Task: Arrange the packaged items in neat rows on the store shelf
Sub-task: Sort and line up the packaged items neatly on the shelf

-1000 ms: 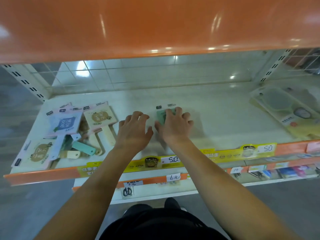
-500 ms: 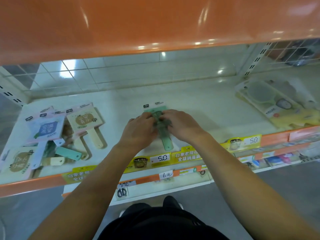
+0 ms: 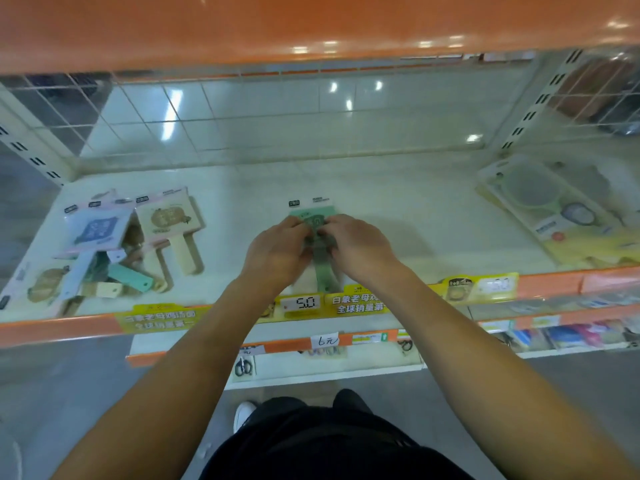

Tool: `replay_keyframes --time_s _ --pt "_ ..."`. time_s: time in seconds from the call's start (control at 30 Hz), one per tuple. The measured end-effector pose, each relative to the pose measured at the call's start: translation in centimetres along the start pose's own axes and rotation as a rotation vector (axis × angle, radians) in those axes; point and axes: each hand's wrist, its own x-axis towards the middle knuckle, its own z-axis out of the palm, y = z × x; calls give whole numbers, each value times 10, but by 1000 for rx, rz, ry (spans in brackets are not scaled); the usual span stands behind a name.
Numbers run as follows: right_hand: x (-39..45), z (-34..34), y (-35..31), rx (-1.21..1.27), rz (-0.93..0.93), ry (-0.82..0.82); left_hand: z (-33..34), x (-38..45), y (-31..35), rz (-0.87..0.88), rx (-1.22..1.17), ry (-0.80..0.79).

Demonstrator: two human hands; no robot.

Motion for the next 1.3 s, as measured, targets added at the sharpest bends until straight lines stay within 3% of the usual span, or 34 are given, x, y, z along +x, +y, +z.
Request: replay_keyframes --time_s 0.3,0.63,0.77,0.93,1.3 --pt "-1 3 5 -20 -3 47 10 -4 9 -42 -26 68" --pt "-5 -3 5 -6 19 -14 9 -1 10 -26 -18 -18" --pt "1 -18 0 1 -13 27 8 -12 -2 -91 -3 33" --pt "11 -23 -40 111 -91 150 -13 -40 -37 -173 43 174" --pt "51 14 -161 166 -252 94 -50 -105 -128 -422 93 275"
